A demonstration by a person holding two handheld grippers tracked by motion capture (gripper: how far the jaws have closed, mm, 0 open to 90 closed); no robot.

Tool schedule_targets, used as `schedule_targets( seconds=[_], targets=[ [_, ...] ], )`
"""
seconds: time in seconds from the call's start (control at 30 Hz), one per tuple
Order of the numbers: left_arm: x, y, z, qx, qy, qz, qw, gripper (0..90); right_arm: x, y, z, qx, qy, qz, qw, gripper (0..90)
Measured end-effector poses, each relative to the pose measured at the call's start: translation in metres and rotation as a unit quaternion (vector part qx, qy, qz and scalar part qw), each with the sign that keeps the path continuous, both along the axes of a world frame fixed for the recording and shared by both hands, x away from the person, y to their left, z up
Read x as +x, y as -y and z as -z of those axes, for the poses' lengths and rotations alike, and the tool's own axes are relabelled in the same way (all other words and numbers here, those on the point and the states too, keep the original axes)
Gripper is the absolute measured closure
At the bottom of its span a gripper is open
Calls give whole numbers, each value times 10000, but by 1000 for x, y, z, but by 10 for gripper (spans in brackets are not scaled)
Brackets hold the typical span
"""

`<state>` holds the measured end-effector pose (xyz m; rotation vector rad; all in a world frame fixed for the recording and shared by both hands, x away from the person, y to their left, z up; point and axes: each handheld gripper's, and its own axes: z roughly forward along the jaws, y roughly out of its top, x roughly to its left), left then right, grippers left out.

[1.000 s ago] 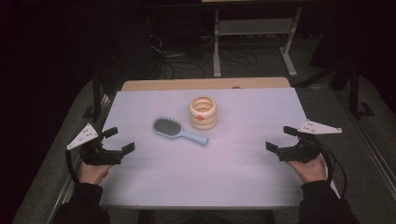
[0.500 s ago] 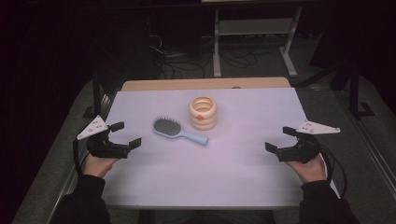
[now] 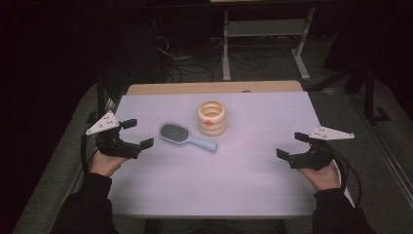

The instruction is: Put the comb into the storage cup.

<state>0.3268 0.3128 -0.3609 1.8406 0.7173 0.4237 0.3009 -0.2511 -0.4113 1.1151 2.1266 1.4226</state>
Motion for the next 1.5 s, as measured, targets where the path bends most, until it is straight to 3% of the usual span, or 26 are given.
schedule_targets(
  seconds=[0.73,1.07,1.5],
  targets=[
    [25,31,-3,164,-149,424,9989,0,0,-1,0,-12,-18,-30,10000,0],
    [35,49,6,425,-314,617,9967,0,0,-1,0,-26,-21,-60,10000,0],
    [41,74,7,499,-363,883,9942,1,-1,-2,0,-44,-2,-95,9999,0]
  ],
)
